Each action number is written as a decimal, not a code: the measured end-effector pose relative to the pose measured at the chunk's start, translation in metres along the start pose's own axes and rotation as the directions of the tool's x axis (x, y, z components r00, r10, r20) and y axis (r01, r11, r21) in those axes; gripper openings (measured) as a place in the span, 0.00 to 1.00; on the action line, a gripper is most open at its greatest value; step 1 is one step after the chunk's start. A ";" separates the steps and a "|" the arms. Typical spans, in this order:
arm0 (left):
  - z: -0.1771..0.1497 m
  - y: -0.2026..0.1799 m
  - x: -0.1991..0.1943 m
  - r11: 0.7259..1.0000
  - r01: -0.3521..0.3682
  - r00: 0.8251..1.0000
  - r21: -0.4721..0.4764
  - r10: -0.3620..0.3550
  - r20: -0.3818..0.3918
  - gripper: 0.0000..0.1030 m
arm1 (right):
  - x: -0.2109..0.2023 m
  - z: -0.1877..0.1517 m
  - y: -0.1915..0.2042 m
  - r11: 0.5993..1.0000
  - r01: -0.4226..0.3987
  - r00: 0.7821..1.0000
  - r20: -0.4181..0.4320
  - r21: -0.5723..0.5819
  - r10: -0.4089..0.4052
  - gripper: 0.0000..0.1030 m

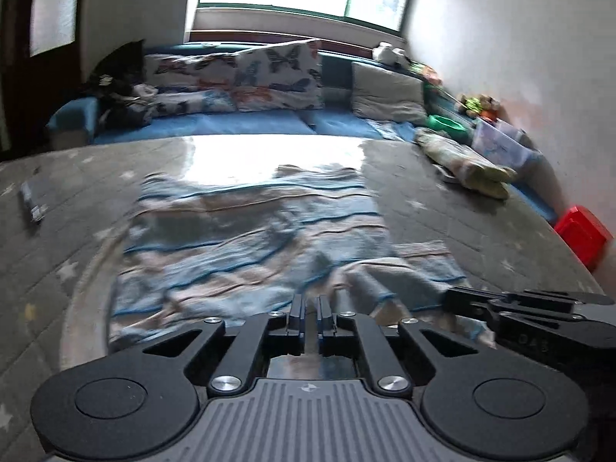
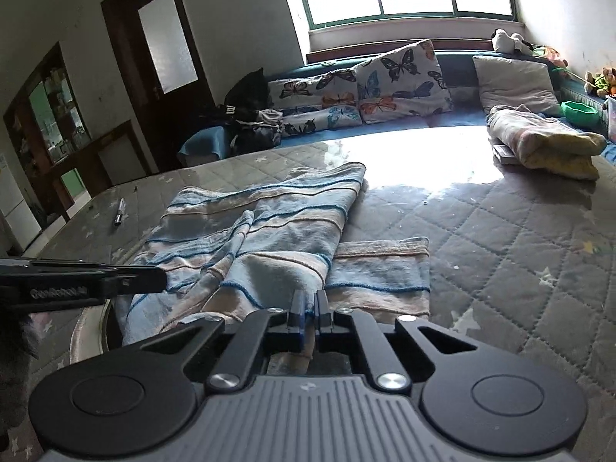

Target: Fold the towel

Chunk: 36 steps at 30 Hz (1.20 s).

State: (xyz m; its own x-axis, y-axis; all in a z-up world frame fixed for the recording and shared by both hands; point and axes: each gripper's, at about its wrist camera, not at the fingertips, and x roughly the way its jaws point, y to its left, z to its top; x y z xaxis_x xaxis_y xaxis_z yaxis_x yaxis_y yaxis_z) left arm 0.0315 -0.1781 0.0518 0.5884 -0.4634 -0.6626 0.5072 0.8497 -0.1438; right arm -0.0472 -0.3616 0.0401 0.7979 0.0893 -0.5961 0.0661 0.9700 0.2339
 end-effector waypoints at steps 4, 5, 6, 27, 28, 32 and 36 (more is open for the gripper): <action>0.002 -0.012 0.021 0.999 -0.005 0.999 0.034 0.007 -0.041 0.30 | 0.001 0.000 -0.001 1.000 0.008 1.000 -0.001 -0.004 -0.008 0.11; 0.003 -0.012 0.026 0.999 -0.004 0.999 0.034 0.005 -0.052 0.30 | 0.002 0.000 -0.002 1.000 0.007 1.000 -0.003 0.000 -0.007 0.12; 0.003 -0.012 0.031 0.999 0.001 0.998 0.033 0.001 -0.063 0.30 | 0.003 0.000 -0.003 1.000 0.005 1.000 -0.004 0.004 -0.005 0.18; -0.071 0.074 -0.113 0.950 -0.205 0.971 -0.234 0.228 0.077 0.03 | -0.021 -0.006 0.042 0.985 -0.013 1.000 0.024 -0.173 0.018 0.52; -0.080 0.078 -0.117 0.943 -0.217 0.969 -0.252 0.239 0.062 0.03 | -0.021 -0.006 0.046 0.983 -0.013 0.999 0.027 -0.186 0.018 0.53; -0.103 0.093 -0.124 0.919 -0.239 0.967 -0.314 0.254 0.007 0.03 | -0.019 -0.011 0.047 0.982 0.000 1.000 0.018 -0.190 0.003 0.56; -0.111 0.101 -0.128 0.912 -0.243 0.968 -0.331 0.252 -0.018 0.04 | -0.019 -0.017 0.035 0.990 0.033 0.999 0.006 -0.140 -0.033 0.56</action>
State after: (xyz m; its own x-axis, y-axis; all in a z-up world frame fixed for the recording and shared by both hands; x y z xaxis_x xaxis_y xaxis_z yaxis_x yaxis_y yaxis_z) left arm -0.0625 -0.0056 0.0401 0.6857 -0.2299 -0.6907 0.1108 0.9707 -0.2132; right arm -0.0706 -0.3255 0.0464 0.7991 0.0559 -0.5986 0.0081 0.9946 0.1038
